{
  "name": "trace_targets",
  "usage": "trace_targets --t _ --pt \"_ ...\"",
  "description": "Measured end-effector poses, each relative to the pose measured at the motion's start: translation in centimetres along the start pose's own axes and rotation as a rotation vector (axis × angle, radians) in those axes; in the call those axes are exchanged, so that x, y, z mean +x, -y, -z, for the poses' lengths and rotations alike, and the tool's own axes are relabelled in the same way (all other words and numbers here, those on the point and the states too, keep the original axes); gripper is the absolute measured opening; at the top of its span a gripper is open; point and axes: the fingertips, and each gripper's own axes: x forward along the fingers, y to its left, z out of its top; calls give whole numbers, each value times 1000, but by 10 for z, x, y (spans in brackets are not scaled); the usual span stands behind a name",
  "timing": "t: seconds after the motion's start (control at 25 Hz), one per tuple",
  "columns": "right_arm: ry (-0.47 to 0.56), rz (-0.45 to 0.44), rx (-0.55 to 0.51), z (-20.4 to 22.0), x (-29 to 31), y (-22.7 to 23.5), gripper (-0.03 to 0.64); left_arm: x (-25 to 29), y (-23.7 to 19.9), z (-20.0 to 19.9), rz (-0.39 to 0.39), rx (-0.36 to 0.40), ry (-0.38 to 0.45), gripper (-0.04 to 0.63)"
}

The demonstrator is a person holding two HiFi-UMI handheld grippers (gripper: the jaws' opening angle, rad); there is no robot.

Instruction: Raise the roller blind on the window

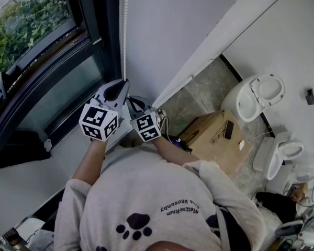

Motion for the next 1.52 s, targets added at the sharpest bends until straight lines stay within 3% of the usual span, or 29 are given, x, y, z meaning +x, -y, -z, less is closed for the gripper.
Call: trace_targets --t 0.24,0.36,0.64,1.0,1.36,1.52 --pt "14 -71 57 -17 -6 -13 16 -4 -3 0 1 -6 8 8" --pt "81 -71 63 -47 -24 -7 84 -6 -5 -1 -2 -10 13 8" --pt "231 0 51 -134 -87 15 84 -8 -10 -1 -1 -11 24 8" --pt "445 -24 44 -267 -130 31 84 -6 -7 -1 3 -9 32 8" --pt "504 -50 6 -331 -122 37 82 -6 -5 0 -2 2 32 8" --pt "510 -58 -13 -348 -119 38 25 -5 -5 -1 -3 2 33 8"
